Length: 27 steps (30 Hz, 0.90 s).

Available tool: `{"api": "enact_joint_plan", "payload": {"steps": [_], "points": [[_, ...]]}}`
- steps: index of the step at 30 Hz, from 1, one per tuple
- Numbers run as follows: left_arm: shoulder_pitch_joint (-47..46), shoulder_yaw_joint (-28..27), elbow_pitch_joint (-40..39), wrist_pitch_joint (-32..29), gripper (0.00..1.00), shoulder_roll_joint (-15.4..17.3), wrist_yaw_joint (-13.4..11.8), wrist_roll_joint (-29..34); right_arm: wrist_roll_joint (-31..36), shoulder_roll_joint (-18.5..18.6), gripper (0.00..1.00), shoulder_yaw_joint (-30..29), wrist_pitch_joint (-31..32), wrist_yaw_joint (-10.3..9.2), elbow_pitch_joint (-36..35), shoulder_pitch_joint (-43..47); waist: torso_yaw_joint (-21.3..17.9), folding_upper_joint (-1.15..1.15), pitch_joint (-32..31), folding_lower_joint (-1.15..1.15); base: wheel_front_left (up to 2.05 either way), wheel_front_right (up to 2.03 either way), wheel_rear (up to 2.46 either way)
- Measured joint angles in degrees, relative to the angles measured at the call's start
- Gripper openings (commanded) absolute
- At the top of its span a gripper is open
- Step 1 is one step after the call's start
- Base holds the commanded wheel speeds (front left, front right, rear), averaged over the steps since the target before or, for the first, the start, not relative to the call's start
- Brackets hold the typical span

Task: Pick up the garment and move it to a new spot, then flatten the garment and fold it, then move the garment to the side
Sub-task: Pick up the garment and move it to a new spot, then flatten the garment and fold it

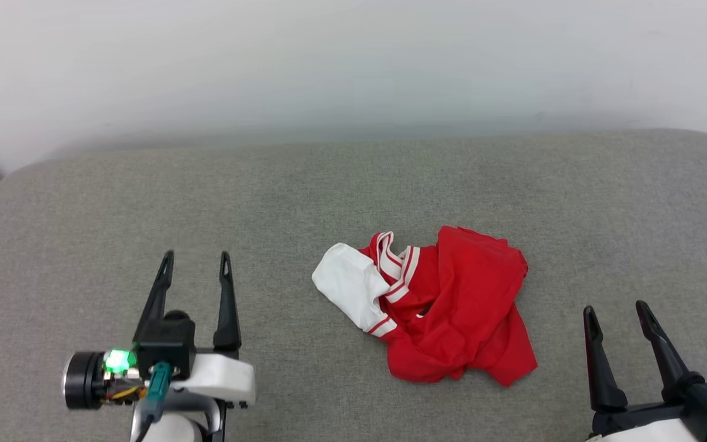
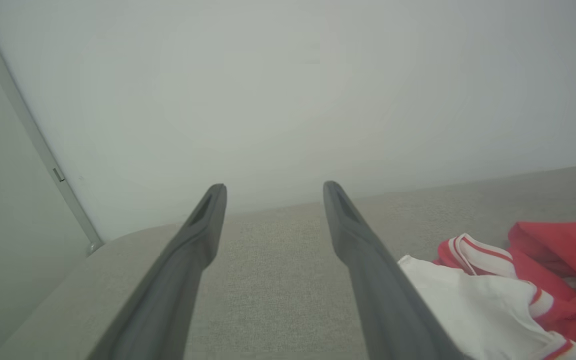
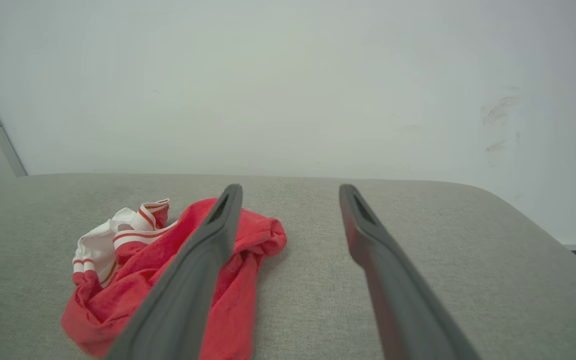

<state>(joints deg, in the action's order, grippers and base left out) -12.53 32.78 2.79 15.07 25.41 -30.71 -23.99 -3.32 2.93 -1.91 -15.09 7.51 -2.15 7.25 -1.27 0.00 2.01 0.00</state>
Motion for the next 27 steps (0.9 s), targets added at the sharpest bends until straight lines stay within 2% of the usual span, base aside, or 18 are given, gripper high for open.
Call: {"api": "enact_joint_plan", "payload": {"steps": [8, 14, 21, 27], "points": [[7.1, -6.8, 0.2, 0.0, 1.00, -4.2, 3.4, 4.2, -0.2, 0.0, 1.00, 0.0, 0.0, 0.00, 0.1, 1.2, 0.7, 0.00, -1.2, 0.00, 0.00, 0.00, 0.00], [10.9, -11.1, 0.0, 0.0, 1.00, -6.9, 6.9, 7.3, -1.1, 0.0, 1.00, -0.3, 0.0, 0.00, 0.8, 2.1, 1.1, 0.00, -2.0, 0.00, 0.00, 0.00, 0.00], [14.7, -14.6, -0.5, 0.0, 1.00, -10.5, 12.1, 10.4, -1.8, 0.0, 1.00, -0.4, 0.0, 0.00, 1.2, 3.1, 1.6, 0.00, -3.0, 0.00, 0.00, 0.00, 0.00], [16.2, -17.2, 0.4, 0.0, 1.00, -13.2, 15.1, 12.4, -2.4, 0.0, 1.00, -0.8, 0.0, 0.00, 1.6, 3.7, 1.8, 0.00, -3.6, 0.00, 0.00, 0.00, 0.00]]}}
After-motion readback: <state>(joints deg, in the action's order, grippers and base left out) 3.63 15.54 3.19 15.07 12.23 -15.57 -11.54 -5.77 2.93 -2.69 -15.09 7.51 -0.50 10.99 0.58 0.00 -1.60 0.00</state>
